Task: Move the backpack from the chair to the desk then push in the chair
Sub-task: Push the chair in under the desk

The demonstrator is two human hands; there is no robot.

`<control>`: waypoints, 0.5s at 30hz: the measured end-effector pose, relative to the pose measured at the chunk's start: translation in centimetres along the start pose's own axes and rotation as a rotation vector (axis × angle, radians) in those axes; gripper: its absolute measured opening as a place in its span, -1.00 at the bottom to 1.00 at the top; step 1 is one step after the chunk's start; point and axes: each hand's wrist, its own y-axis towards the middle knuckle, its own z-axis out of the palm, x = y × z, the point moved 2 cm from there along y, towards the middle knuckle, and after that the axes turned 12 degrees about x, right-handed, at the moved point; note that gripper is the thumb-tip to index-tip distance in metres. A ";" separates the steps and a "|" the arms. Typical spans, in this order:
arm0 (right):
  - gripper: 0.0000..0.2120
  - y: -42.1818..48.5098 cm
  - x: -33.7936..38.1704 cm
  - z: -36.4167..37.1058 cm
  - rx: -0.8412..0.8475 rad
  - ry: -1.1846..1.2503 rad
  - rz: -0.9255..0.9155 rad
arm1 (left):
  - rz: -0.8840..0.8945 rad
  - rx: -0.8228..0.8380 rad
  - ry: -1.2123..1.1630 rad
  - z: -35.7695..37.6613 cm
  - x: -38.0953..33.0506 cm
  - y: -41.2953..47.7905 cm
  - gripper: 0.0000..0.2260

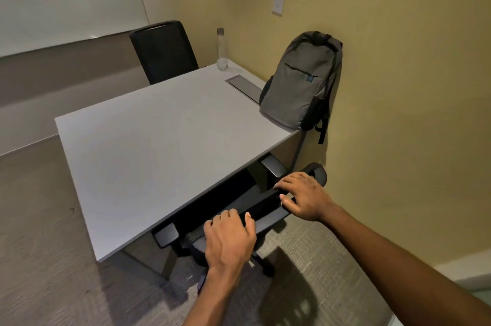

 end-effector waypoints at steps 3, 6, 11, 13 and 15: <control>-0.58 1.9 -1.1 -0.4 0.007 -0.007 -0.030 | -0.030 0.017 0.016 -0.4 -0.8 1.3 -0.39; -0.59 3.8 -1.9 -0.5 0.002 -0.009 -0.044 | -0.066 0.029 0.030 -1.0 -1.1 2.6 -0.41; -0.54 6.8 -2.3 -0.8 0.015 0.021 -0.065 | -0.091 0.018 -0.014 -1.9 -0.4 4.9 -0.47; -0.52 8.0 -2.3 -1.1 0.027 0.021 -0.074 | -0.086 -0.015 -0.049 -2.2 -0.1 5.8 -0.48; -0.50 9.1 -2.3 -1.3 0.036 0.023 -0.077 | -0.087 -0.041 -0.055 -2.4 0.1 6.7 -0.51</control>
